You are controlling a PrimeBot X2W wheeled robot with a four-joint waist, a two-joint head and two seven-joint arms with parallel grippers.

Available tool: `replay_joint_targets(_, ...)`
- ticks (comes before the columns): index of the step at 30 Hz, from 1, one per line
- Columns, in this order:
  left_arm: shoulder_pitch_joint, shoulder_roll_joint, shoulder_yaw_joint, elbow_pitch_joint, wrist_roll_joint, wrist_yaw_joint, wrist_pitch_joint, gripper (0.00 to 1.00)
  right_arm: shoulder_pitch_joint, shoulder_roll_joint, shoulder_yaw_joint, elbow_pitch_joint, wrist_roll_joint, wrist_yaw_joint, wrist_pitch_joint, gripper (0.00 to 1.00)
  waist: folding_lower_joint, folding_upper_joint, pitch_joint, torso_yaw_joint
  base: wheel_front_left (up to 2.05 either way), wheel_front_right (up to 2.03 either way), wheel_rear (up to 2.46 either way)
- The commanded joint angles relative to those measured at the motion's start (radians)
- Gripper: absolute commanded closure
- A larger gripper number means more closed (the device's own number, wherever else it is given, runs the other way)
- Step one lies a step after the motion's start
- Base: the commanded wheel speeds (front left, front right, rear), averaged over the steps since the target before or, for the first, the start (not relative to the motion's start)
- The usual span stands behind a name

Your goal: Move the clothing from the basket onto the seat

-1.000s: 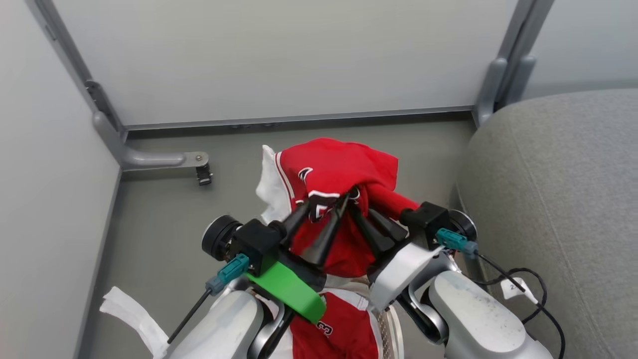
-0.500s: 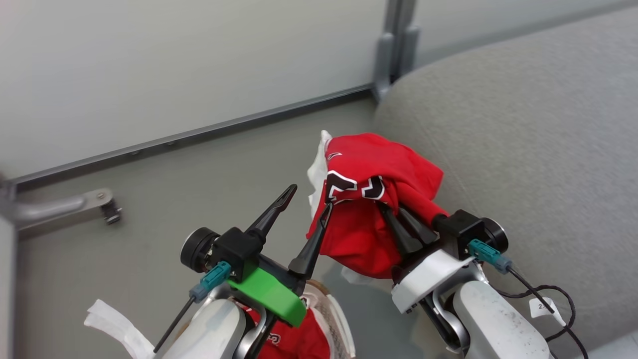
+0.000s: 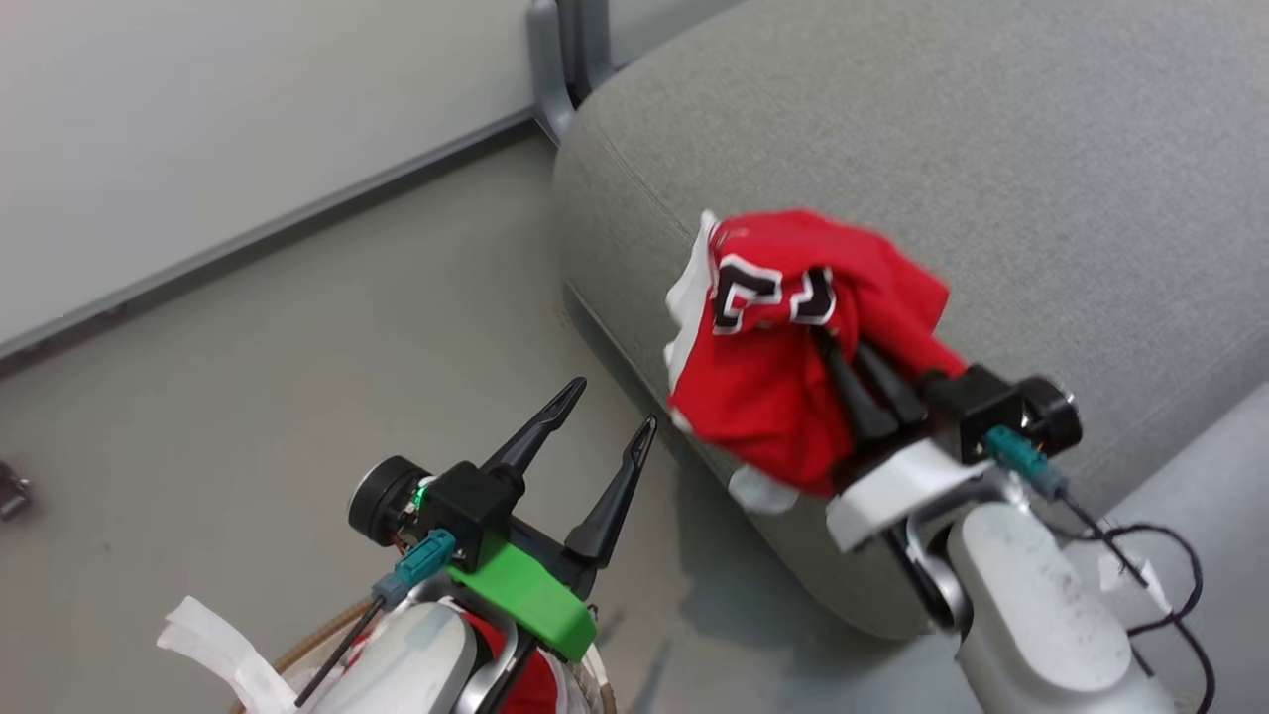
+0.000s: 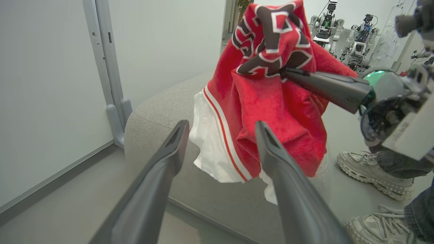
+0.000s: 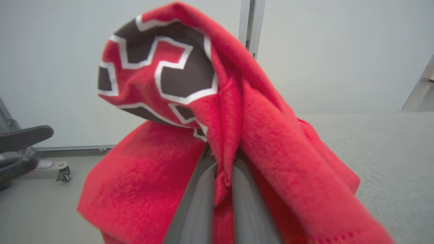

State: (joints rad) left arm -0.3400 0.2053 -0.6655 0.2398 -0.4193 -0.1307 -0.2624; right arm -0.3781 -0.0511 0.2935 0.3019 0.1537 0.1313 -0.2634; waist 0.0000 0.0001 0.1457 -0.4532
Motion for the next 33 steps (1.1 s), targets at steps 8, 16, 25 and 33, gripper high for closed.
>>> replay_joint_targets(8, -0.067, 0.083, -0.033, -0.032, -0.018, 0.000, -0.003, 0.00, -0.240, -0.032, -0.180, 0.103, -0.180, -0.001, -0.002, 1.00, 0.0000, -0.0001, 0.229, 0.064, 0.00, 0.00, 0.00)
replay_joint_targets(16, -0.125, 0.166, -0.045, -0.086, -0.038, 0.000, -0.004, 0.00, -0.506, -0.084, -0.385, 0.255, -0.332, -0.001, -0.001, 1.00, 0.0000, -0.0001, 0.396, 0.174, 0.00, 0.00, 0.00)
replay_joint_targets(25, -0.186, 0.220, -0.045, -0.134, -0.049, 0.000, -0.003, 0.00, -0.711, -0.096, -0.673, 0.312, -0.556, -0.001, 0.078, 1.00, 0.0000, -0.0001, 0.541, 0.276, 0.00, 0.00, 0.00)
replay_joint_targets(33, -0.176, 0.229, -0.016, -0.125, -0.061, 0.000, -0.003, 0.00, -0.695, -0.032, -0.921, 0.263, -0.741, -0.001, 0.097, 1.00, 0.0000, -0.0001, 0.560, 0.314, 0.00, 0.00, 0.00)
